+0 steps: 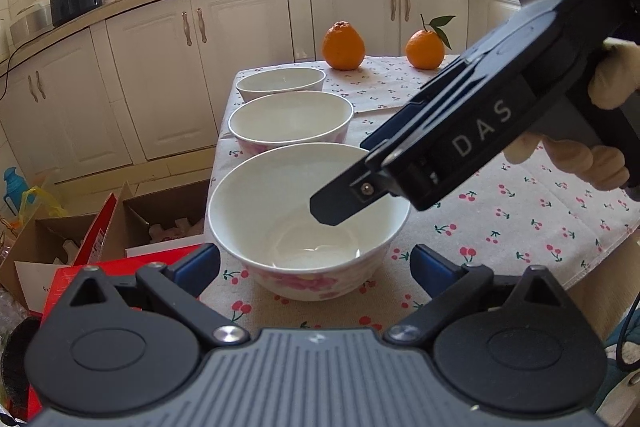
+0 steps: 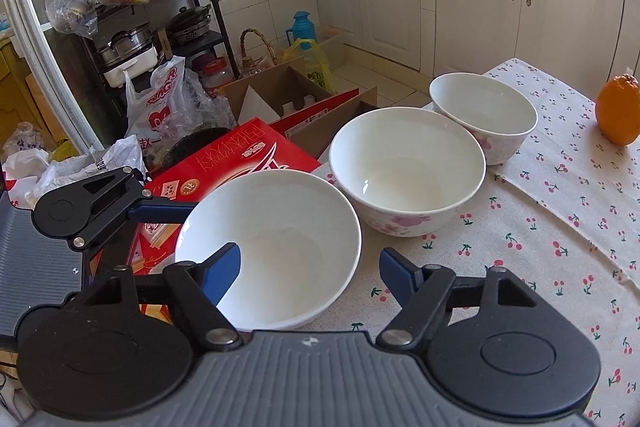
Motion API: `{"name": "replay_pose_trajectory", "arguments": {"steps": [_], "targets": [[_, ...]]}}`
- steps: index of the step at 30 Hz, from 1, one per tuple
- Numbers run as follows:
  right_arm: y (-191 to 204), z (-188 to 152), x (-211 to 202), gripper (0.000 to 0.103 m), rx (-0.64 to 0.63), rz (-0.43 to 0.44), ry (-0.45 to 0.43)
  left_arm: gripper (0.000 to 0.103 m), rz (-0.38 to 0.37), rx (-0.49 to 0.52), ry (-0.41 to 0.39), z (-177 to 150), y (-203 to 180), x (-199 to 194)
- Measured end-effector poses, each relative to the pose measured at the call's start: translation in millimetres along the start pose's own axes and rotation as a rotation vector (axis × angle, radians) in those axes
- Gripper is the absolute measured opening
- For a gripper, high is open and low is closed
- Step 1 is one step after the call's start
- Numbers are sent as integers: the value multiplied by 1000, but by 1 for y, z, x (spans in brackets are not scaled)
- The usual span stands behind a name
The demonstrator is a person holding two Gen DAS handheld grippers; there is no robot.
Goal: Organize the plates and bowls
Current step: 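Move the right tool to a pink-flower white bowl and grip its rim, then lift the gripped bowl off the table with the right tool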
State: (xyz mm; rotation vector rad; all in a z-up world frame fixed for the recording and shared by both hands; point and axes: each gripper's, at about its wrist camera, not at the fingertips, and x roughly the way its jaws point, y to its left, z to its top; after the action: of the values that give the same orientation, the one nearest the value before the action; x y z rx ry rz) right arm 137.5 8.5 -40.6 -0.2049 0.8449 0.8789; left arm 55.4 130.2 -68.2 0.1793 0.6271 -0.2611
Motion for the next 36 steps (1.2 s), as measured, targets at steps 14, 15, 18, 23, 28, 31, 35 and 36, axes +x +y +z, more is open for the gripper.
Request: {"name": "replay_pose_trajectory", "arguments": {"steps": [14,15,18,23,28,31,35,36], "targets": [[-1,3,8,67,10,38,28,94,-19,-3,-3,1,4,1],[-1,3,8,67,12,40,27,94,-20,-4,-3,2,4,1],[-3,4,7,67,15,44,28,94,-21,-2,-4,1,5,2],[-7,5,7,67,20,53,31,94,-24,-1,-6,1,6,3],[-13,7,8,67,53,84,36,94,-27,0,-9,1,8,2],[-19,9,9,67,91,113,37,94,-33,-6,-11,2,9,1],[-17,10,9,67,89,112,39,94,-39,-15,-12,2,11,1],[-16,10,9,67,85,110,40,94,-43,-16,-12,2,13,0]]}}
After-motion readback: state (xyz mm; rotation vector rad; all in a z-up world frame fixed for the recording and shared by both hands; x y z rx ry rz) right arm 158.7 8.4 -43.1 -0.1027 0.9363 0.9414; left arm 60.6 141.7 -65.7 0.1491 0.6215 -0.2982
